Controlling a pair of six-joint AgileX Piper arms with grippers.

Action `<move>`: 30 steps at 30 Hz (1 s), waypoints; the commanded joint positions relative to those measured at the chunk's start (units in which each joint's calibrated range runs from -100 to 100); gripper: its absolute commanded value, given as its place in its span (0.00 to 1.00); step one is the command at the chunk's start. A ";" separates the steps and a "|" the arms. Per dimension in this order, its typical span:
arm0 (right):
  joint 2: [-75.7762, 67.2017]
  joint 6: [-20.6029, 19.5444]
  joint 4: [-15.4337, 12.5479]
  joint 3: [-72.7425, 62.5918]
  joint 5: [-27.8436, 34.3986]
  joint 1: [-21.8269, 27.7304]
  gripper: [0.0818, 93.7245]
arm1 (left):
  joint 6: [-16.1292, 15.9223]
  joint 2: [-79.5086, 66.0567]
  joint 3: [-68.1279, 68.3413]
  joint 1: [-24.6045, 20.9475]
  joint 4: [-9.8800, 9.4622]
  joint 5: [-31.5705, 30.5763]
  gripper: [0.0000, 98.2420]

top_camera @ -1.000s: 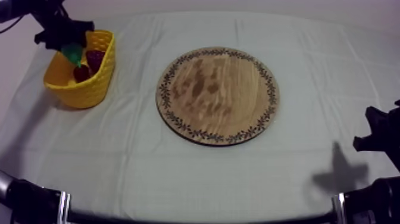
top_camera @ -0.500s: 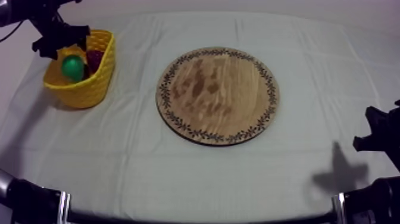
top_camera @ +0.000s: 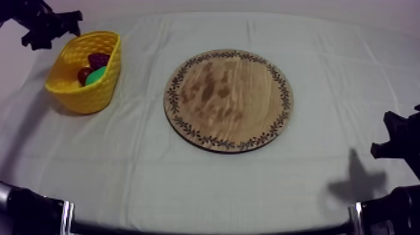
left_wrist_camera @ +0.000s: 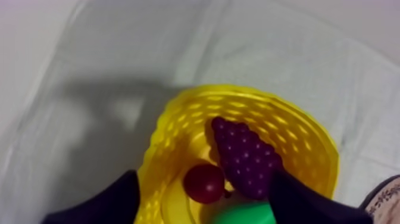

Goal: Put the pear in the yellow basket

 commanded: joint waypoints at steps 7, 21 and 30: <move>0.01 0.00 0.01 0.05 -0.02 0.00 0.00 | 4.37 -18.93 13.86 -0.92 -5.20 -16.60 0.21; 0.01 0.00 0.01 0.05 -0.02 0.00 0.00 | 4.93 -59.49 47.01 -0.60 -5.89 -27.85 0.00; 0.01 0.01 0.01 0.05 -0.02 0.00 0.00 | 6.26 -84.45 66.57 -0.16 -5.99 -34.25 0.00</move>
